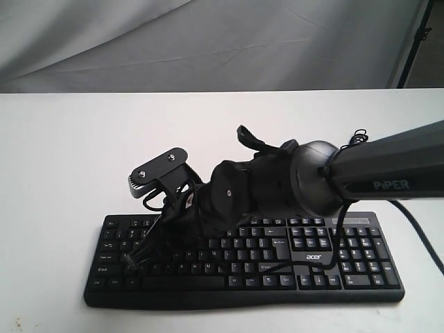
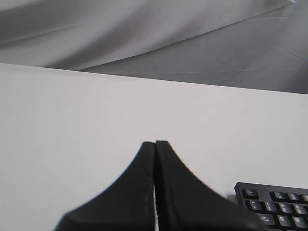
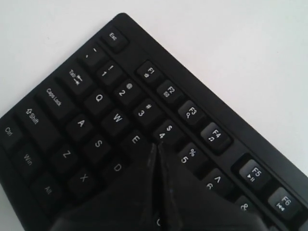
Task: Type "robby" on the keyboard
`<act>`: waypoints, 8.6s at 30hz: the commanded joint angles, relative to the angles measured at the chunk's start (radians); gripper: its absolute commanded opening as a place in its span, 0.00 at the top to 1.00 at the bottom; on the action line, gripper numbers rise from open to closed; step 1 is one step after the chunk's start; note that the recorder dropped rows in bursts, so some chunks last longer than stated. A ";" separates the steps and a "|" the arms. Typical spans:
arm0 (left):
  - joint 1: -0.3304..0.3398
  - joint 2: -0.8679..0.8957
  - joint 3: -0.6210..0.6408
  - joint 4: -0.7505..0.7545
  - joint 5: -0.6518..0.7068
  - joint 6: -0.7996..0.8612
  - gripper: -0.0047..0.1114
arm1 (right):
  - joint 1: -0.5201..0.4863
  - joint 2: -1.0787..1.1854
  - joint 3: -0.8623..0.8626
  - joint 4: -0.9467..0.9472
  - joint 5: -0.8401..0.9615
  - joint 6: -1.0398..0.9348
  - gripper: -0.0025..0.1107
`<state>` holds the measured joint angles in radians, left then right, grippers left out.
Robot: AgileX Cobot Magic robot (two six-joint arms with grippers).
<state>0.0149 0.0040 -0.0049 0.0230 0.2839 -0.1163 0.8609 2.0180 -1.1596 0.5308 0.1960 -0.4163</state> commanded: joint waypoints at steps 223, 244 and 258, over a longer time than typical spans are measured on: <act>-0.003 -0.004 0.005 -0.009 -0.002 -0.005 0.96 | 0.008 -0.083 0.139 -0.099 0.033 0.077 0.98; -0.003 -0.004 0.005 -0.009 -0.002 -0.005 0.96 | -0.073 -0.068 -0.006 -0.120 0.085 0.077 0.98; -0.003 -0.004 0.005 -0.009 -0.002 -0.005 0.96 | -0.083 -0.042 -0.001 -0.120 0.126 0.079 0.98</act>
<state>0.0149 0.0040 -0.0049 0.0230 0.2839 -0.1163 0.7823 1.9743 -1.1581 0.4155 0.3180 -0.3376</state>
